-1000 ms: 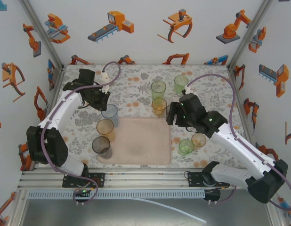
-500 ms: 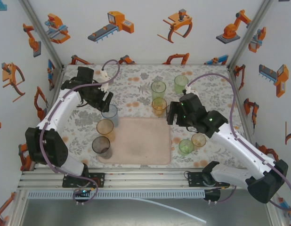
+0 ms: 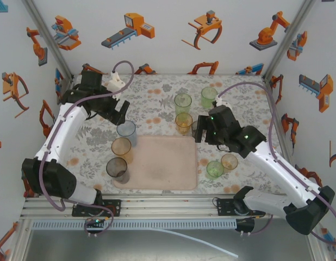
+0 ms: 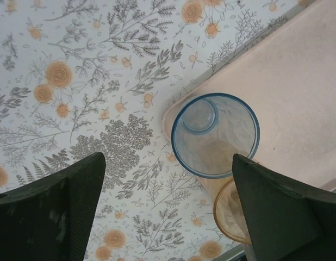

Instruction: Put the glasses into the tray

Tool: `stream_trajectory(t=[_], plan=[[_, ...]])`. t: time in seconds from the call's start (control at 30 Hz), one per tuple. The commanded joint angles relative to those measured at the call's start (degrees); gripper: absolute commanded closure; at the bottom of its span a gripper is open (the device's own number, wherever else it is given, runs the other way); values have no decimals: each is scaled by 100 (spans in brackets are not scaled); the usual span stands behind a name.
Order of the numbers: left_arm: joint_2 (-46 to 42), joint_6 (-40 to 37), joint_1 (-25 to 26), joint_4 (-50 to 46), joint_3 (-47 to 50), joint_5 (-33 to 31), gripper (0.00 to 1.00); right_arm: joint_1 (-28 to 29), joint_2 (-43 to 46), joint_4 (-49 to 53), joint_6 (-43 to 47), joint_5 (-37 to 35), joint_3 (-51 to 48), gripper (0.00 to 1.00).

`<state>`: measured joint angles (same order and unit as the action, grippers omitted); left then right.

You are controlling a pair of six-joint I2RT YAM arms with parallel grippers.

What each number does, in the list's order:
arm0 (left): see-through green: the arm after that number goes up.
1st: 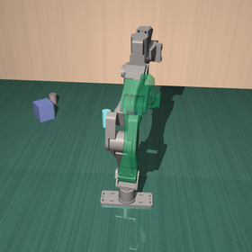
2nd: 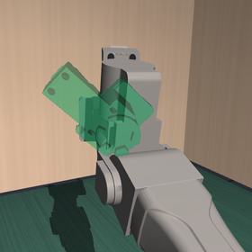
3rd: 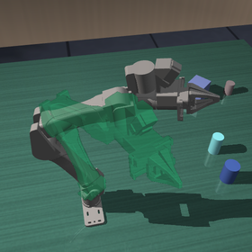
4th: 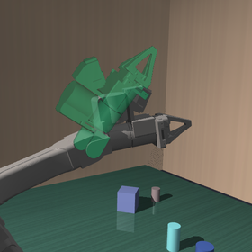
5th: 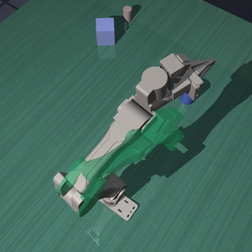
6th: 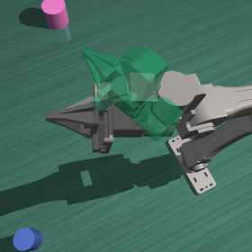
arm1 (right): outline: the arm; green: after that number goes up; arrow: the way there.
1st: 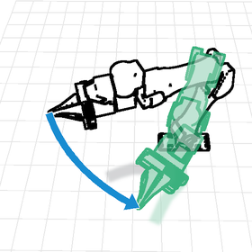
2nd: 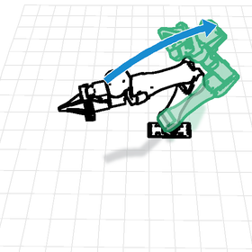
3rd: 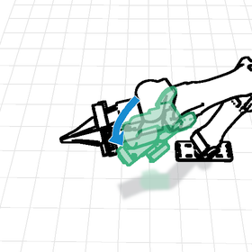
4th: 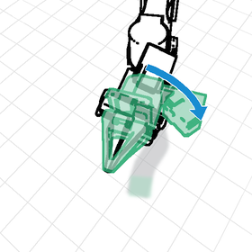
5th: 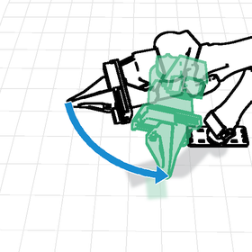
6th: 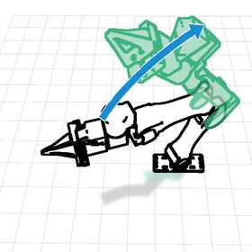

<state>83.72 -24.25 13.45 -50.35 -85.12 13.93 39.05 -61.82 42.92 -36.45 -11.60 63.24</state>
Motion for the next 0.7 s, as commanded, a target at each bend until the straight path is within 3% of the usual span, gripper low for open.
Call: stream_trajectory(t=[0.0,0.4,0.67], plan=[[-186,-5,-27,-182,-343,-13,6,32,89,218,-24,-140,258,25],[-80,411,56,-491,-1071,248,3,33,66,415,-173,-22,473,27],[245,453,529,-915,-1840,120,3,1,-531,490,-194,-517,1145,30]])
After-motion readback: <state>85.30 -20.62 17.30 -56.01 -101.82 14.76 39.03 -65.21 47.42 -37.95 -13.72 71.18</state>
